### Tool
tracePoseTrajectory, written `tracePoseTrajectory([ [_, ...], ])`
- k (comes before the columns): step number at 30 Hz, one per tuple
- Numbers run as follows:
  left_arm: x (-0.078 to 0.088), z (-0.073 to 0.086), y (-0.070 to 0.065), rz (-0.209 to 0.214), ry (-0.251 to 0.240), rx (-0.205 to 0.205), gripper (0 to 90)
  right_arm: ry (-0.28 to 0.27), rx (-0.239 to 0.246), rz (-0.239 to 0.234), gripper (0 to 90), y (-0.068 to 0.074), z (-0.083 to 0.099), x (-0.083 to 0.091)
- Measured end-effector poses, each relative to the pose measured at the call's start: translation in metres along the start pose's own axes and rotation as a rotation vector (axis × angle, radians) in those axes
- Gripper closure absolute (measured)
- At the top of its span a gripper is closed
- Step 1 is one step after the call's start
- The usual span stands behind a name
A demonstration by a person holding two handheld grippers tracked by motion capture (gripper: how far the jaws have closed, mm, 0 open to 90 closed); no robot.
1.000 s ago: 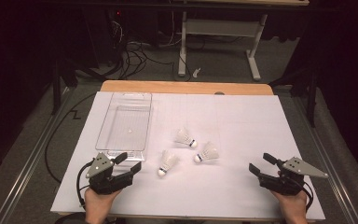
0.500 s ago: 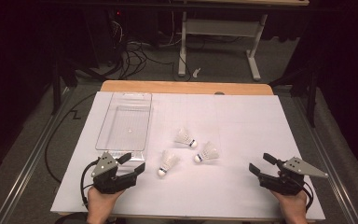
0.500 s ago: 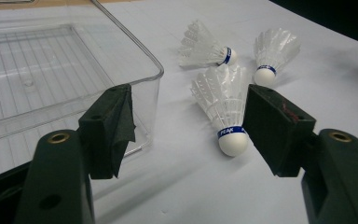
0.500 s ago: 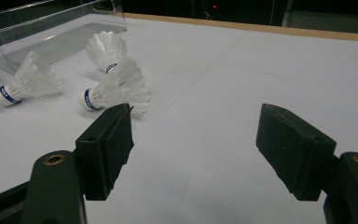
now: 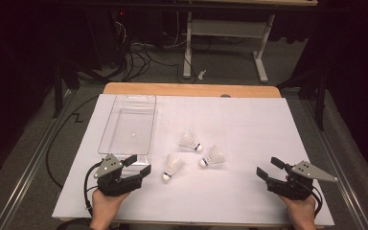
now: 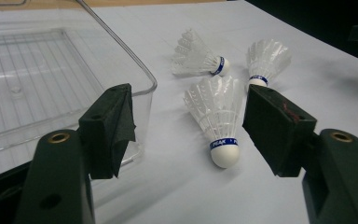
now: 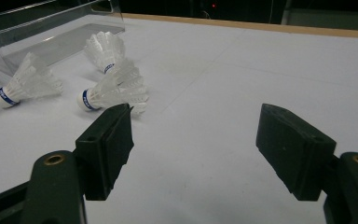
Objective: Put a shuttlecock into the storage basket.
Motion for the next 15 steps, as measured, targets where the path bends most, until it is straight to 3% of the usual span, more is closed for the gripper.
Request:
tracePoseTrajectory([
  [15,-0.0067,-0.0067,-0.0039,0.023,0.007,-0.006,34.3,0.0,0.001,0.0,27.5,-0.0001,0.0,0.0003],
])
Point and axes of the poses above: each handheld gripper's, and its own axes: x roughly backward along the jaws, z roughly out of its underside, y roughly to its left, the point moved 8 cm from there along -x, roughly forward along the jaws, and after that the axes turned 12 degrees about z, right-handed, at the moved point
